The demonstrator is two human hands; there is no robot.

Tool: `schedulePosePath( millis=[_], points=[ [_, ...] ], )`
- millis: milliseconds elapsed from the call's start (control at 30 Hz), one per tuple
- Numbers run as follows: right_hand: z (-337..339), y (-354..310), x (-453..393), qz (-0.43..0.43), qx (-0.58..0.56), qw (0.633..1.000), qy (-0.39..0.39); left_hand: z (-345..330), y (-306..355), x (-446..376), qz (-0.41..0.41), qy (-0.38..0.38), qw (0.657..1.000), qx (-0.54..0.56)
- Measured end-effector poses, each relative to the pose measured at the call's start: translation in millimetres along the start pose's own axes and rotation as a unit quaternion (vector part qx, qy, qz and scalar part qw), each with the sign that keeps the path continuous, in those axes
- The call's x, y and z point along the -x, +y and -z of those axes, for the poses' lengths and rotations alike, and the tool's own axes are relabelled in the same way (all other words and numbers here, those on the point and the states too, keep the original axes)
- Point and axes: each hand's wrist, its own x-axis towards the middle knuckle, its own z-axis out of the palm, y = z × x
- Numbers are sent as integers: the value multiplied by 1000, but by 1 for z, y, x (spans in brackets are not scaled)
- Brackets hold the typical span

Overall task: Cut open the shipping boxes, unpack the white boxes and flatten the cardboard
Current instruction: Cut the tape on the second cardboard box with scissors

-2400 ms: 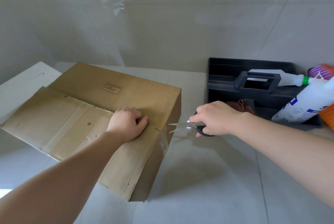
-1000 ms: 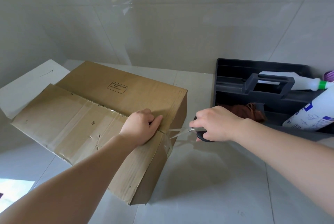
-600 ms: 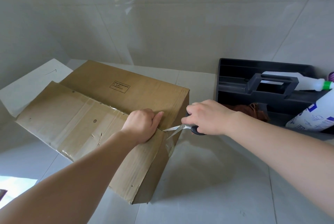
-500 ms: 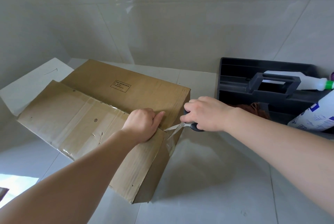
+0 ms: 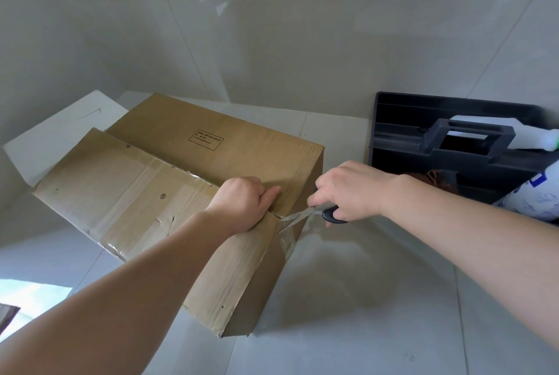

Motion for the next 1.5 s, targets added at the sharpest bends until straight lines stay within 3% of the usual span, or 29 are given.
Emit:
schedulePosePath(
  millis=[233,633,933,1067,1300,1500],
  points=[
    [7,-1,-6,7,-41,999,-36,1,0,-1,5,-9,1000,-6],
    [-13,-13,10,-39,-46,998,26,1,1,0,13,0,1000,11],
    [-13,-22,7,-72,44,996,-32,9,5,-1,39,6,999,28],
    [-14,-21,10,-69,24,997,-1,21,8,-1,63,-60,996,12],
    [-32,-20,40,-150,-20,987,48,49,22,-27,82,-205,975,-31],
    [-34,-18,44,-193,-49,978,53,22,22,-19,97,-123,981,111]
  ],
)
